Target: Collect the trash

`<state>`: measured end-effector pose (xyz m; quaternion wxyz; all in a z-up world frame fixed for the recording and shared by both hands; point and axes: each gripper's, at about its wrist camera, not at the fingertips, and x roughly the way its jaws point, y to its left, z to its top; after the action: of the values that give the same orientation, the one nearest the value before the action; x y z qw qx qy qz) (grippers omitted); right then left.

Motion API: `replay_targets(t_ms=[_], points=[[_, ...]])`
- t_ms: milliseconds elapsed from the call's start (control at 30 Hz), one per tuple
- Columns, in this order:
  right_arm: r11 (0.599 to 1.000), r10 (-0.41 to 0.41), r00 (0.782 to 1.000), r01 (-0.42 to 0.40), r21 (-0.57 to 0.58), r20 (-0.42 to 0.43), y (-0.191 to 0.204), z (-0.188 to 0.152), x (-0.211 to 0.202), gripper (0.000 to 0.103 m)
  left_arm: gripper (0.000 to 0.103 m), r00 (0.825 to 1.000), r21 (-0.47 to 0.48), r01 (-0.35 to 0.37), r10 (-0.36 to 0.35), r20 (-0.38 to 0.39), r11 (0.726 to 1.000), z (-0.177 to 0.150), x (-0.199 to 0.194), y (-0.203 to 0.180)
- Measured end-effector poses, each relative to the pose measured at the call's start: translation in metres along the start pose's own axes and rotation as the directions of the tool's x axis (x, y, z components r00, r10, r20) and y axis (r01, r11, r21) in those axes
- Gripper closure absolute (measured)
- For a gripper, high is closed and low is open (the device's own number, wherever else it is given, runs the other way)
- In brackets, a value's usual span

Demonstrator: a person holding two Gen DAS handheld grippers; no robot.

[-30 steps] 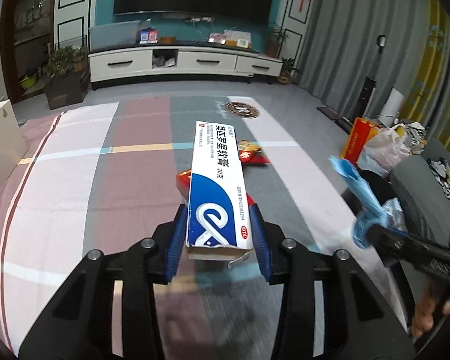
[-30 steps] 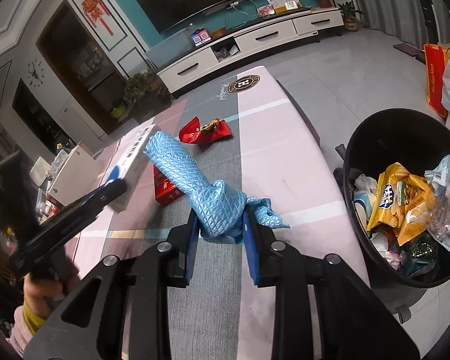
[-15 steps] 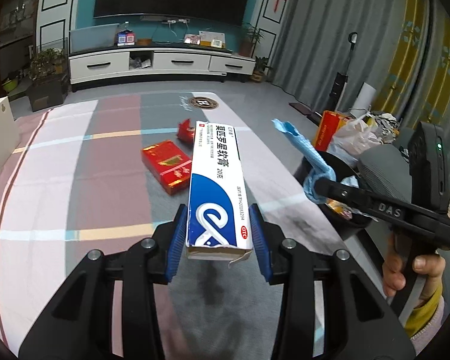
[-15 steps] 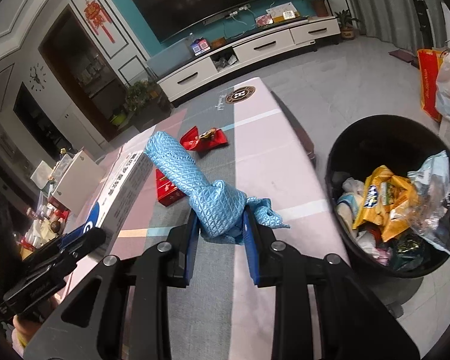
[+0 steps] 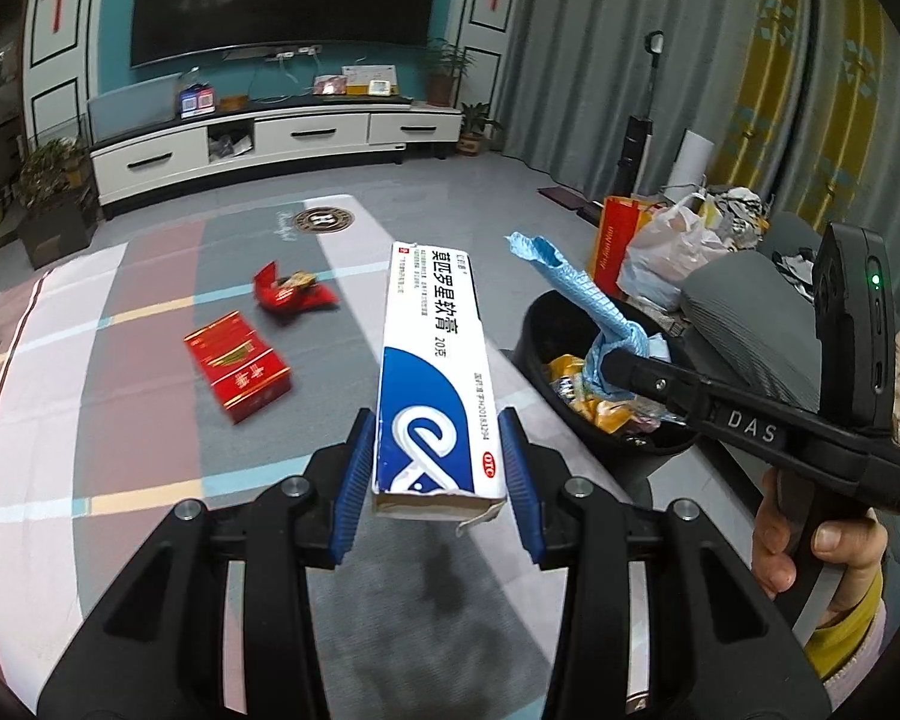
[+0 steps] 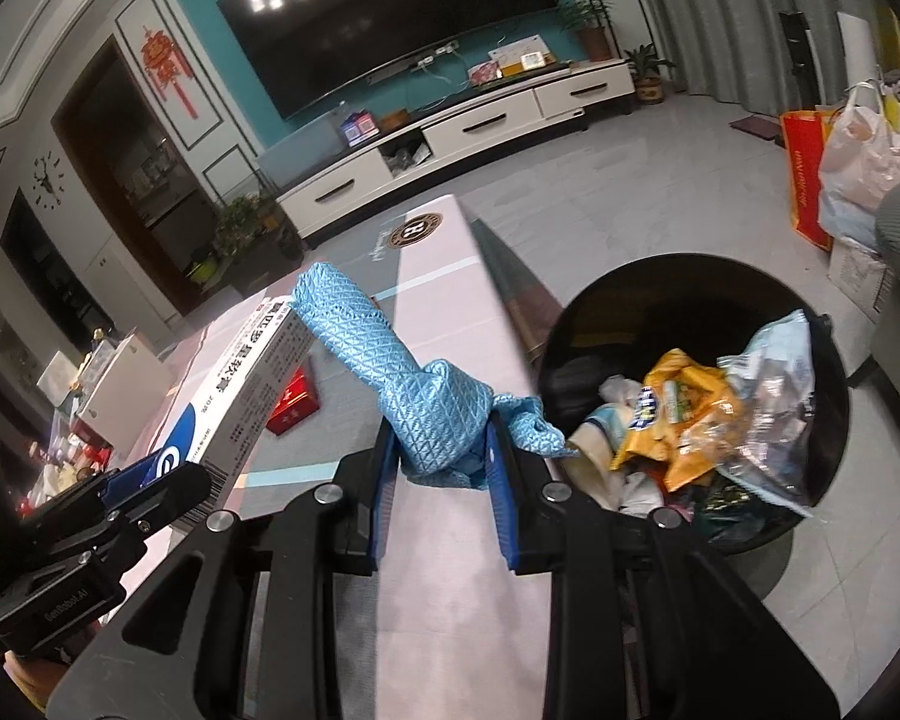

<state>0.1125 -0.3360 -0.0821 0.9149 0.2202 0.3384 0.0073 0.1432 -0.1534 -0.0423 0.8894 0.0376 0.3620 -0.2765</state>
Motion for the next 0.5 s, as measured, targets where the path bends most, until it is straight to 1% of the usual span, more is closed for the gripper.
replay_targets(t_ms=[300,500], points=[[0.997,-0.060,0.997,0.058,0.044,0.041,-0.030,0.002,-0.016,0.074,0.060,0.999,0.072,0.039,-0.039,0.002,0.997,0.015,0.013,-0.041],[0.994,-0.082,0.995,0.077,0.077,0.057,-0.047,0.003,-0.023,0.074,0.060,0.998,0.095,0.055,-0.055,-0.009,0.994,0.022,0.024,-0.060]])
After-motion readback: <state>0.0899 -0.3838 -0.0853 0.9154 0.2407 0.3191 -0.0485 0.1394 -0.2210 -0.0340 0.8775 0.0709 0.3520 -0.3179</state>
